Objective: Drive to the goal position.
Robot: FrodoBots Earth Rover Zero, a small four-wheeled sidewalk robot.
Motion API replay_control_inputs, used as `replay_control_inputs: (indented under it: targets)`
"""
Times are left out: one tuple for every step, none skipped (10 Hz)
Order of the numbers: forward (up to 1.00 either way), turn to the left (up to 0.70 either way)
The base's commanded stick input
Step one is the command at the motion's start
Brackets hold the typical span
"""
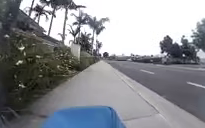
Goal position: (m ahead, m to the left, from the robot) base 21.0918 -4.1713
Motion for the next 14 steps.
replay_control_inputs:
  targets:
    - [1.00, 0.25]
    - [1.00, 0.11]
    - [1.00, 0.00]
    - [1.00, 0.00]
    - [1.00, 0.00]
    - [1.00, 0.00]
    - [1.00, 0.00]
    - [1.00, 0.00]
    - [1.00, 0.00]
    - [1.00, 0.00]
    - [1.00, 0.00]
    - [1.00, 0.00]
    - [1.00, 0.00]
    - [1.00, 0.00]
